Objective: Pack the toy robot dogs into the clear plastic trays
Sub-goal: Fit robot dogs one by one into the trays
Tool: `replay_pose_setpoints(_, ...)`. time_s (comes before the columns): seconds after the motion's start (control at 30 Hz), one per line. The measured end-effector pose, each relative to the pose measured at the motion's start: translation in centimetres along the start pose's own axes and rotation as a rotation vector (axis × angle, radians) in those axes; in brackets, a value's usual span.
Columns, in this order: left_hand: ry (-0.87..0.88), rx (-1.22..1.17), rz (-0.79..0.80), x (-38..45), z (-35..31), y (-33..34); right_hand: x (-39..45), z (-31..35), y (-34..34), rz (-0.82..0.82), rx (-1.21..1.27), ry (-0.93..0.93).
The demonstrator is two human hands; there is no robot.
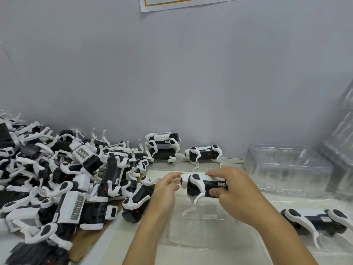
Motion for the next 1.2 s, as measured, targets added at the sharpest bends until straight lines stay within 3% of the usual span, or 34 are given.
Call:
replay_pose_setpoints(0.23,0.016,0.063,-0.003,-0.3,-0.3,0.2,0.2,-0.1,0.7,0.001,-0.164,0.051)
replay_pose_setpoints(0.43,0.043,-0.010,0.044,-0.8,-0.9,0.5,0.2,-0.5,1.3,0.044,-0.029,0.059)
replay_pose_setpoints(0.87,-0.057,-0.011,-0.018,0.5,0.5,0.3,0.3,-0.5,2.1,-0.035,-0.117,0.010)
replay_pose_setpoints(1.2,-0.033,-0.004,-0.039,0.5,0.7,0.1,0.4,-0.8,2.3,-0.054,-0.136,-0.006)
Point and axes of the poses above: each hand's wrist, its own x-axis towards the middle knuckle, its own y-axis out of the palm, z = x × y, the point moved 4 cm from there along x, towards the middle knuckle, and after that the axes turned 5 degrees about -x, right-handed, at the moved point
